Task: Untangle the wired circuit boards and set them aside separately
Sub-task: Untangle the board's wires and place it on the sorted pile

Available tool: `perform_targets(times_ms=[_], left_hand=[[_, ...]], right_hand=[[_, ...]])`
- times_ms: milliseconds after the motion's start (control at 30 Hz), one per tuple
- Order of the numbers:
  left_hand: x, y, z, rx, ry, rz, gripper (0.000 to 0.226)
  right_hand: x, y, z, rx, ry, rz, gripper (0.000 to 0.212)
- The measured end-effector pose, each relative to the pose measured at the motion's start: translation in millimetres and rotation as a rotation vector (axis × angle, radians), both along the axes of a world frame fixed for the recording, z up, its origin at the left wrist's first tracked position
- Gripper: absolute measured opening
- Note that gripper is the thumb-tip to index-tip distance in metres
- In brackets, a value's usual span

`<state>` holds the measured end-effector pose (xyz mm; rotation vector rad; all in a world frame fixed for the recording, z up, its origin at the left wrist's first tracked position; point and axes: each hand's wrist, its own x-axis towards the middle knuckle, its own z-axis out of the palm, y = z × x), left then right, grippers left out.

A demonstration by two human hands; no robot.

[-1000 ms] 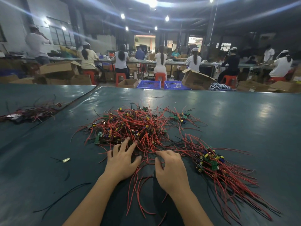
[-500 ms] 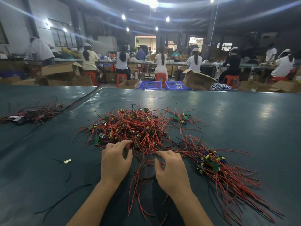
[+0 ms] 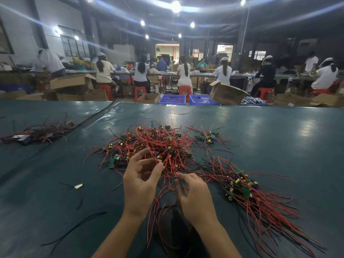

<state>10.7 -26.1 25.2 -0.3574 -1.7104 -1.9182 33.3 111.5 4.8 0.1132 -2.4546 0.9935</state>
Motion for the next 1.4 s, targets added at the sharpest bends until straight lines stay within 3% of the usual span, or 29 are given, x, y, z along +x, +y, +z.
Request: perform_targets(times_ms=[100,167,267,433,533,667,933,1100,1400], left_hand=[[-1,-5,7,0.232,-0.066,-0.059,0.045],[-1,-9,12,0.286,-0.02,-0.051,0.049],[3,-12,20,0.216,0.118,-0.012,0.052],[12,-4,23,-0.11,0.317,0.064,0.047],[15,3,17,-0.158,0.211,-0.072,0.043],[14,6,15,0.003,0.082,-0.126,0.034],[6,3,15,0.374,-0.205,-0.276,0.03],[6,4,12,0.442,-0.319,-0.283,0.029],[8,7,11,0.349,-0.501,-0.395,0.013]], right_hand=[[1,-4,2,-0.124,0.037,0.026,0.027],[2,-5,3,-0.21,0.013,0.078,0.026],[6,-12,10,-0.411,-0.066,0.218,0.048],[11,-26,23,-0.92,-0.38,0.423,0.053],[10,-29,24,-1.184,-0.565,0.456,0.061],[10,-21,29,-1.463,-0.539,0.414,0.039],[9,-12,31,-1.428,-0.37,0.234,0.011],[7,-10,30,-1.37,-0.329,0.142,0.002],[3,-8,25,-1.307,-0.338,0.09,0.015]])
